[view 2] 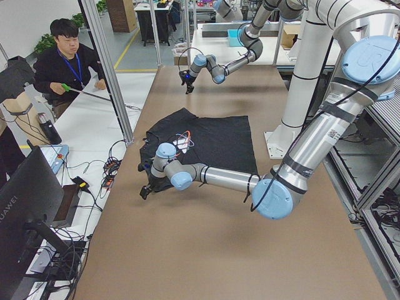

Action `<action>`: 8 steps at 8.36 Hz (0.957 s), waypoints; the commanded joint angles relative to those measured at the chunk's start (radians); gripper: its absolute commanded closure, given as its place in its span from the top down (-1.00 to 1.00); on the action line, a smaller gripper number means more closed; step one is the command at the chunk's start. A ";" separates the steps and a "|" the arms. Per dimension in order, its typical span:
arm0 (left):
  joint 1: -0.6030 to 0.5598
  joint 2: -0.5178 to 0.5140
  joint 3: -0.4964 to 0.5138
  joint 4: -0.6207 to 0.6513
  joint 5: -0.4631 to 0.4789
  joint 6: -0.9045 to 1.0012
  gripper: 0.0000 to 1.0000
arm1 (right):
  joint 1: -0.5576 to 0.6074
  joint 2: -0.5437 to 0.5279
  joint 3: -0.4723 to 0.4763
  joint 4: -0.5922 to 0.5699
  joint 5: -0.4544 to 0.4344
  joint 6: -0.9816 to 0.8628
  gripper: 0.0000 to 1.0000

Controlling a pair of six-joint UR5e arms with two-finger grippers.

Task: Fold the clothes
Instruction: 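Move both arms in toward the black T-shirt's sleeves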

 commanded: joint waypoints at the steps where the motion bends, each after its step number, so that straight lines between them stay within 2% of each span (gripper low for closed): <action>1: 0.062 -0.092 0.071 -0.002 -0.024 -0.188 1.00 | -0.068 0.040 -0.001 0.000 0.011 0.161 0.90; 2: 0.060 -0.114 0.112 -0.004 -0.074 -0.251 1.00 | -0.068 0.040 -0.001 0.001 0.020 0.161 0.90; 3: 0.050 -0.109 0.113 -0.013 -0.094 -0.299 1.00 | -0.068 0.040 -0.001 0.001 0.020 0.161 0.90; 5: 0.056 -0.108 0.121 -0.029 -0.099 -0.428 1.00 | -0.070 0.040 -0.001 0.001 0.020 0.161 0.90; 8: 0.056 -0.103 0.209 -0.111 -0.076 -0.427 1.00 | -0.070 0.040 -0.001 0.001 0.020 0.160 0.90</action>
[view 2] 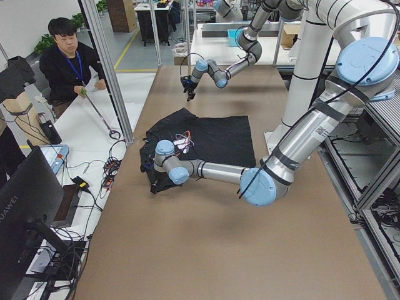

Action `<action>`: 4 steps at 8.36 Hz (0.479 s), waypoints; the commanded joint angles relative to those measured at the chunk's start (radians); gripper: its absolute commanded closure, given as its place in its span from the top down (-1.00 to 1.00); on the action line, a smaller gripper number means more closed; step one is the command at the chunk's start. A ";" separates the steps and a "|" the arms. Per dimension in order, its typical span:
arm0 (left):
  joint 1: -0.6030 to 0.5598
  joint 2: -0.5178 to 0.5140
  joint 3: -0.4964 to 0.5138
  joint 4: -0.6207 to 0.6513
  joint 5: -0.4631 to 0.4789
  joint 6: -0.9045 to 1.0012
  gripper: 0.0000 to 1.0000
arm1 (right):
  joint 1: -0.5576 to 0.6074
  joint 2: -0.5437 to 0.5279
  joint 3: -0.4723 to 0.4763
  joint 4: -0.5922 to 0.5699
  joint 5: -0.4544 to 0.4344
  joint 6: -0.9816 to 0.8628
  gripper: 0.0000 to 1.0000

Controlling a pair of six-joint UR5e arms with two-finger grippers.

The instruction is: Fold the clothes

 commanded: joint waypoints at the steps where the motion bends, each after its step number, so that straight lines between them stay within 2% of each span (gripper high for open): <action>1: 0.004 -0.004 0.096 -0.100 0.024 -0.008 1.00 | 0.000 -0.001 -0.001 0.000 -0.001 -0.001 0.90; 4: 0.005 -0.056 0.102 -0.100 0.023 -0.005 0.98 | 0.000 -0.001 0.000 0.000 -0.001 -0.002 0.90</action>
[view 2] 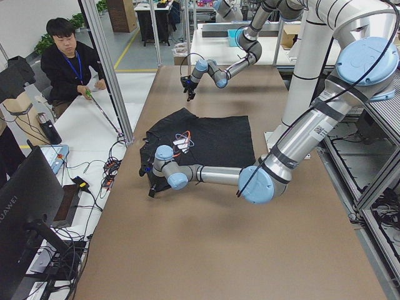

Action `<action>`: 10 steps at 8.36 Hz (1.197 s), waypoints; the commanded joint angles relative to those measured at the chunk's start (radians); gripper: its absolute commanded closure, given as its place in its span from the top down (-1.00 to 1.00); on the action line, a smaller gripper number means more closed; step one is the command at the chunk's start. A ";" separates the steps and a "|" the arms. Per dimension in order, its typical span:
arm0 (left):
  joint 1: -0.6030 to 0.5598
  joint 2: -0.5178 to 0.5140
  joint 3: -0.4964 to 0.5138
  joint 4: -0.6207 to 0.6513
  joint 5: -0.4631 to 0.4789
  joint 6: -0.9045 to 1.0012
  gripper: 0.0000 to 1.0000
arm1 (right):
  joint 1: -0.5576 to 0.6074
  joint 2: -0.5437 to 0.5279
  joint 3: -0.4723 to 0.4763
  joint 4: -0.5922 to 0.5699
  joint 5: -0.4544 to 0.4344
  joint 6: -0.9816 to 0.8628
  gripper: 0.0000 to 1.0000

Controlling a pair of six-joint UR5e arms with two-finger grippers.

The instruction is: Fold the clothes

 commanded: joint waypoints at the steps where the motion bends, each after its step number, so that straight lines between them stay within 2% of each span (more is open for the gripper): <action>1: 0.003 -0.045 0.008 -0.007 0.000 0.006 0.86 | 0.000 0.000 0.001 0.000 0.000 -0.001 0.90; 2: 0.000 -0.046 0.009 -0.009 -0.002 0.080 0.74 | 0.000 0.001 0.001 0.000 0.000 0.000 0.90; 3: -0.001 -0.046 0.011 -0.009 -0.005 0.210 0.98 | 0.000 0.001 0.003 0.000 0.001 0.000 0.90; 5: -0.004 -0.049 0.015 -0.009 -0.013 0.256 0.99 | 0.000 0.001 0.001 0.000 0.000 0.000 0.90; 6: -0.006 -0.049 0.037 -0.009 -0.013 0.338 1.00 | 0.000 0.001 0.001 0.000 0.001 0.000 0.90; 10: -0.006 -0.049 0.077 -0.010 -0.013 0.356 0.99 | 0.000 0.001 0.001 0.000 0.001 0.000 0.90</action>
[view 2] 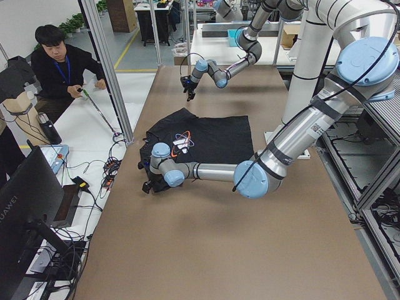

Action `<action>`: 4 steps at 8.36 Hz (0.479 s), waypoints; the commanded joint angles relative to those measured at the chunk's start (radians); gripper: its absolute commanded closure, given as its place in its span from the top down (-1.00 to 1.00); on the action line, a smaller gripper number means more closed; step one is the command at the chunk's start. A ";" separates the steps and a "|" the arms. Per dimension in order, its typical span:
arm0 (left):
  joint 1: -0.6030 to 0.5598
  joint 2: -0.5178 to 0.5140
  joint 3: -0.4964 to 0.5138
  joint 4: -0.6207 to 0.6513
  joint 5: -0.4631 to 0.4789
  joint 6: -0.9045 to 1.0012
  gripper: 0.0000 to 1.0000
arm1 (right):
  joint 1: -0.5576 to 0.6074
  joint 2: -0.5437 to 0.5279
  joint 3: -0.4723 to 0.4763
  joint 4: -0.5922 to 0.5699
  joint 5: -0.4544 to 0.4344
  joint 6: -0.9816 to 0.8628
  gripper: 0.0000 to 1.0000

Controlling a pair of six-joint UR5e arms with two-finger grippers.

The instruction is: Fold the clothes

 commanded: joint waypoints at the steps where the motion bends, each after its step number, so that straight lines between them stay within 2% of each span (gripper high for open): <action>1: -0.002 0.000 0.012 -0.001 -0.002 0.007 0.91 | 0.000 0.000 0.000 0.000 0.001 0.000 0.90; 3: -0.012 0.000 0.010 -0.001 -0.045 0.010 -0.34 | 0.000 0.000 0.001 0.000 0.001 0.000 0.90; 4: -0.014 0.000 0.010 -0.001 -0.048 0.012 -0.81 | 0.000 0.000 0.001 0.000 0.001 0.000 0.90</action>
